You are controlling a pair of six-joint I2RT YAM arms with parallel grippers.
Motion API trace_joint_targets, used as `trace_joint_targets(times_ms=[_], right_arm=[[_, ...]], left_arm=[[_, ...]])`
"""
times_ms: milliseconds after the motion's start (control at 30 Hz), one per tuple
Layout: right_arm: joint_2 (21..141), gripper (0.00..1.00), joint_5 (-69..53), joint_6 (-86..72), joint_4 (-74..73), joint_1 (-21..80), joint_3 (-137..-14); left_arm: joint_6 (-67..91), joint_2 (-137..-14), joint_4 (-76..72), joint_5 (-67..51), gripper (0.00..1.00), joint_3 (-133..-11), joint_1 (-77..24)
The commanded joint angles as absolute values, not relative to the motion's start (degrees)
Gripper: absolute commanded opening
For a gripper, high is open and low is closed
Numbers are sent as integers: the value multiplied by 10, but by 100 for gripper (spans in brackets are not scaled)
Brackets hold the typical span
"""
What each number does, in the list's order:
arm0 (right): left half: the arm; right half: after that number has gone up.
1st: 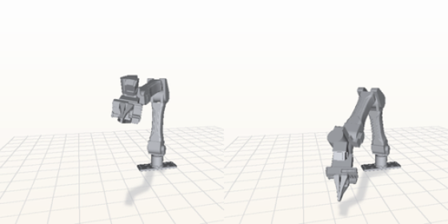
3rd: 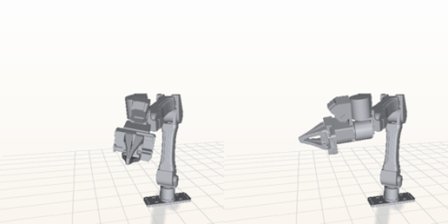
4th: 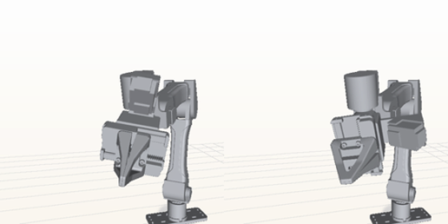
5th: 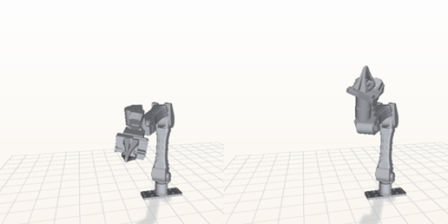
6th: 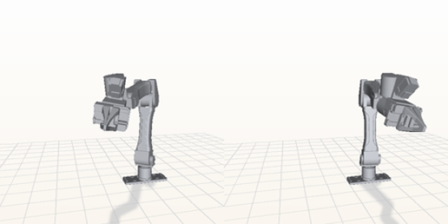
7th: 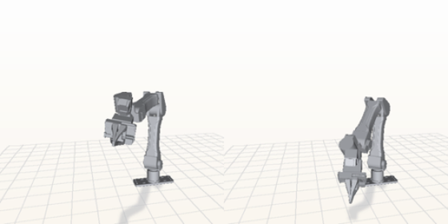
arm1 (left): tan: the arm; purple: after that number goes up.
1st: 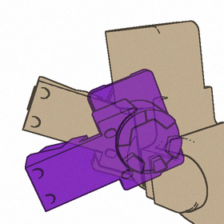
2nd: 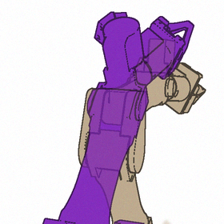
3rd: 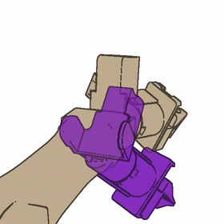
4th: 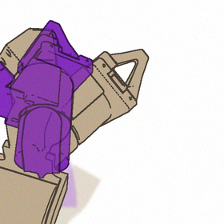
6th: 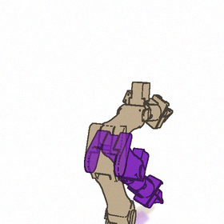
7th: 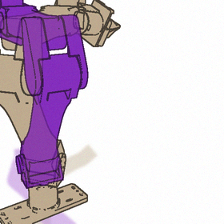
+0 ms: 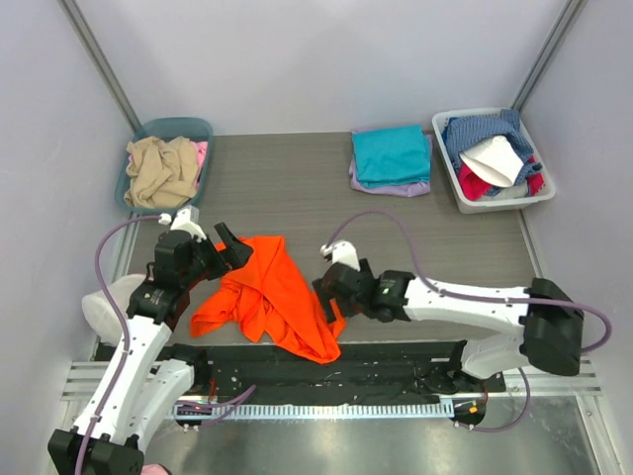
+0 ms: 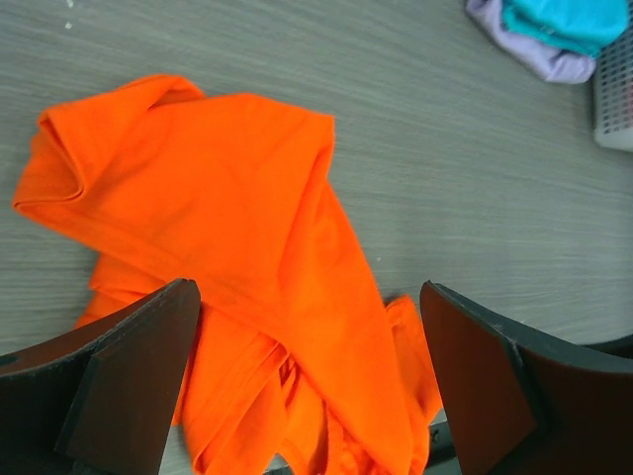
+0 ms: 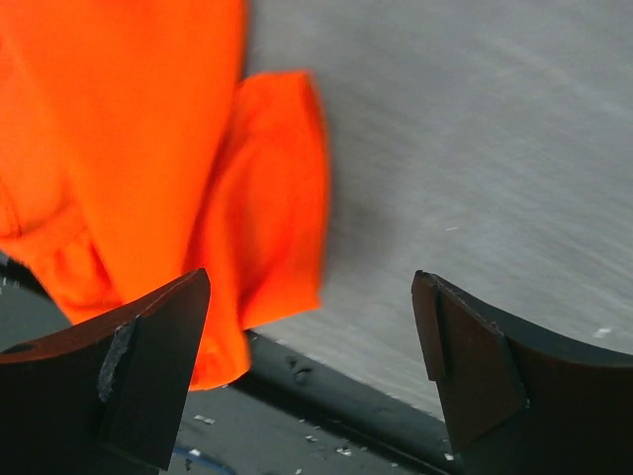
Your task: Fold and stack the t-shirts
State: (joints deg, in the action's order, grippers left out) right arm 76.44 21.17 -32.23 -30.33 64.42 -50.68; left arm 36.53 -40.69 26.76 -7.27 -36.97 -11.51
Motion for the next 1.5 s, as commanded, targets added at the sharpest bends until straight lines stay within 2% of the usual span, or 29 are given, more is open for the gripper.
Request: trace_joint_targets(times_ms=[0, 267, 367, 400, 500, 633, 733, 767, 833, 900, 967, 1233, 1467], right_arm=[[820, 92, 248, -373, -274, 726, -544], [889, 88, 236, -388, -229, 767, -558], [903, 82, 229, -383, -214, 767, -557], [908, 77, 230, -381, -214, 767, -558], [923, 71, 226, -379, -204, 767, -555], [930, 53, 206, -380, -178, 766, -539], [933, 45, 202, -383, -171, 767, -531], [934, 37, 200, -384, -169, 767, -528], [933, 29, 197, -388, -167, 767, -526], [926, 12, 208, -392, -172, 767, -524], [915, 1, 221, -399, -186, 767, -522], [780, 1, 308, -426, -244, 757, -502], [741, 1, 313, -426, -270, 747, -492]], left_arm=[[342, -410, 311, -51, 100, -384, -112], [354, -412, 309, -54, 100, -379, -112], [357, -410, 308, -53, 100, -377, -112], [358, -410, 308, -52, 100, -376, -112], [359, -411, 308, -51, 99, -374, -112], [359, -412, 306, -51, 100, -374, -112], [359, -413, 306, -48, 100, -374, -112], [359, -414, 306, -47, 100, -374, -112], [359, -417, 305, -47, 100, -373, -112], [359, -420, 303, -47, 100, -372, -112], [359, -430, 301, -51, 100, -372, -112], [392, -494, 255, -43, 93, -343, -126], [421, -537, 208, -15, 90, -313, -139]])
